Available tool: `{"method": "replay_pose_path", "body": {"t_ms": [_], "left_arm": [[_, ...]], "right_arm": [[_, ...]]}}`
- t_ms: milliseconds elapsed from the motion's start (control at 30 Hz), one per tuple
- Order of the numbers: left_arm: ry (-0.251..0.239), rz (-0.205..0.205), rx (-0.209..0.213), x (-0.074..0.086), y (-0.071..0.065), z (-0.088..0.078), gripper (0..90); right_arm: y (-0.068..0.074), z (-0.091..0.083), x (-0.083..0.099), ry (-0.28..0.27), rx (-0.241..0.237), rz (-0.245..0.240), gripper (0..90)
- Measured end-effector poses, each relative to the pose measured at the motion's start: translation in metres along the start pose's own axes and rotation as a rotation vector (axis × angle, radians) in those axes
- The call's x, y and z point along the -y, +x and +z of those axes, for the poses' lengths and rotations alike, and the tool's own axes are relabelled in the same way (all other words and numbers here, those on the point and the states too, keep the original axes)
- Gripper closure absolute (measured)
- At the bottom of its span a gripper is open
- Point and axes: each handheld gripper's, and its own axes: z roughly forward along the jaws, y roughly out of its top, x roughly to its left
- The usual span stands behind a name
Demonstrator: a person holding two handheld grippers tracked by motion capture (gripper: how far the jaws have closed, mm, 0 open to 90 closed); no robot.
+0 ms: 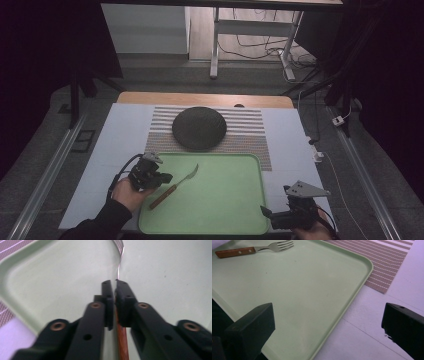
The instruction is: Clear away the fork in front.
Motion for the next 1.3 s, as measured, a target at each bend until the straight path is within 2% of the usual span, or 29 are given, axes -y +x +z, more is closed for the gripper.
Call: {"method": "replay_pose_path", "body": {"t_ms": [333, 567, 800, 1167, 1300], "left_arm": [[-0.018, 0.033, 0.004, -0.031, 0.004, 0.018, 88.7], [0.007, 0.048, 0.006, -0.045, 0.002, 0.040, 88.7], [0.024, 0.068, 0.004, -0.051, -0.004, 0.054, 88.7], [0.040, 0.128, 0.046, -0.054, -0.026, 0.061, 88.7], [0.045, 0.137, 0.077, -0.054, -0.030, 0.064, 88.7]], "right_arm": [[-0.001, 0.001, 0.000, 0.011, -0.014, 0.000, 0.0], [-0.001, 0.001, 0.000, 0.013, -0.021, -0.001, 0.0], [-0.002, 0.001, 0.000, 0.011, -0.021, 0.005, 0.0], [-0.002, 0.000, 0.000, 0.010, -0.025, 0.009, 0.0], [-0.002, 0.000, 0.001, 0.011, -0.026, 0.008, 0.0]]}}
